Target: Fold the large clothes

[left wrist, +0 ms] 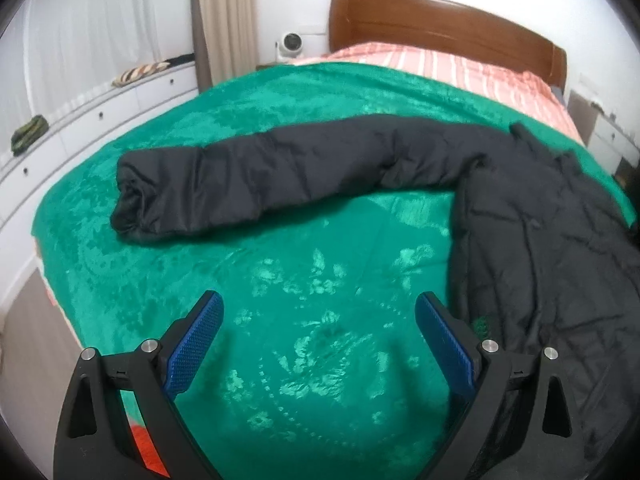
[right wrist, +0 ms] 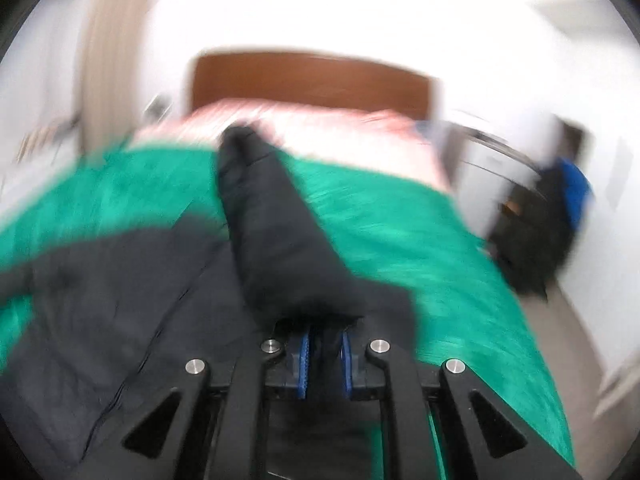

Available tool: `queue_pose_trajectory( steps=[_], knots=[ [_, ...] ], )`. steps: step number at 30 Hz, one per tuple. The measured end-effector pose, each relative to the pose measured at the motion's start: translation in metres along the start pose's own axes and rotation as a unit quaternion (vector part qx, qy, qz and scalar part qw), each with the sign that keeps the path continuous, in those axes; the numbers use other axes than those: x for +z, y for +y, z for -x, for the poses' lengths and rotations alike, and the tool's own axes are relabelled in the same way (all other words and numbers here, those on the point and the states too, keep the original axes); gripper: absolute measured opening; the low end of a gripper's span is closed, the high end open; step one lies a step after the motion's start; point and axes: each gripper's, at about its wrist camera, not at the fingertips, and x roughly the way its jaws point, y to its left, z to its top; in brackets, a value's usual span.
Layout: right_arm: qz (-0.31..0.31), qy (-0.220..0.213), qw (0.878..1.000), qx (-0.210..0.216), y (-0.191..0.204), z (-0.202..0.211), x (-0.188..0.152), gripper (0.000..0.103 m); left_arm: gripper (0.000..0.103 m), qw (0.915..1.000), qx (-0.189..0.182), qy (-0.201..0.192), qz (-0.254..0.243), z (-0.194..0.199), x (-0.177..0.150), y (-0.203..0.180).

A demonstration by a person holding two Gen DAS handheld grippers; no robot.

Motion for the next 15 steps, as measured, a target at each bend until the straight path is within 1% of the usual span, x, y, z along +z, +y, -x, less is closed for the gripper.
queue_pose_trajectory(
  steps=[2, 3, 5, 6, 7, 9, 10, 11, 12, 13, 14, 15],
  knots=[
    [-0.06, -0.022, 0.997, -0.038, -0.065, 0.032, 0.001, 0.012, 0.097, 1.0, 0.004, 0.0, -0.007, 0.0, -0.001, -0.002],
    [-0.096, -0.032, 0.993, -0.067, -0.108, 0.053, -0.005, 0.012, 0.097, 0.9999, 0.006, 0.001, -0.01, 0.0, -0.002, -0.004],
    [-0.141, -0.035, 0.983, -0.113, -0.164, 0.079, -0.023, 0.012, 0.097, 0.9999, 0.007, 0.002, -0.01, -0.001, -0.002, -0.005],
    [-0.166, -0.028, 0.976, -0.138, -0.194, 0.087, -0.037, 0.012, 0.097, 0.9999, 0.007, 0.004, -0.007, -0.002, -0.001, -0.004],
    [-0.196, -0.01, 0.968, -0.159, -0.225, 0.091, -0.058, 0.012, 0.097, 1.0, 0.006, 0.006, -0.004, -0.002, -0.002, -0.004],
    [-0.245, 0.047, 0.953, -0.173, -0.264, 0.082, -0.104, 0.012, 0.097, 0.9999, 0.007, 0.013, -0.001, -0.005, -0.002, -0.005],
    [-0.264, 0.074, 0.945, -0.18, -0.275, 0.074, -0.126, 0.018, 0.097, 0.9998, 0.007, 0.017, 0.0, -0.006, -0.002, -0.004],
    [-0.287, 0.113, 0.933, -0.187, -0.287, 0.063, -0.155, 0.033, 0.097, 0.9997, 0.008, 0.021, 0.0, -0.008, -0.002, -0.005],
    [-0.305, 0.145, 0.922, -0.192, -0.296, 0.056, -0.178, 0.039, 0.097, 0.9996, 0.009, 0.027, -0.001, -0.009, -0.002, -0.006],
    [-0.331, 0.175, 0.906, -0.197, -0.304, 0.05, -0.206, 0.046, 0.097, 0.9995, 0.01, 0.031, -0.002, -0.01, -0.001, -0.006],
    [-0.356, 0.187, 0.895, -0.195, -0.31, 0.049, -0.225, 0.046, 0.097, 0.9993, 0.012, 0.036, -0.004, -0.01, -0.001, -0.007],
    [-0.382, 0.185, 0.886, -0.189, -0.312, 0.056, -0.245, 0.046, 0.097, 0.9991, 0.013, 0.041, -0.005, -0.009, 0.0, -0.007]
  ],
)
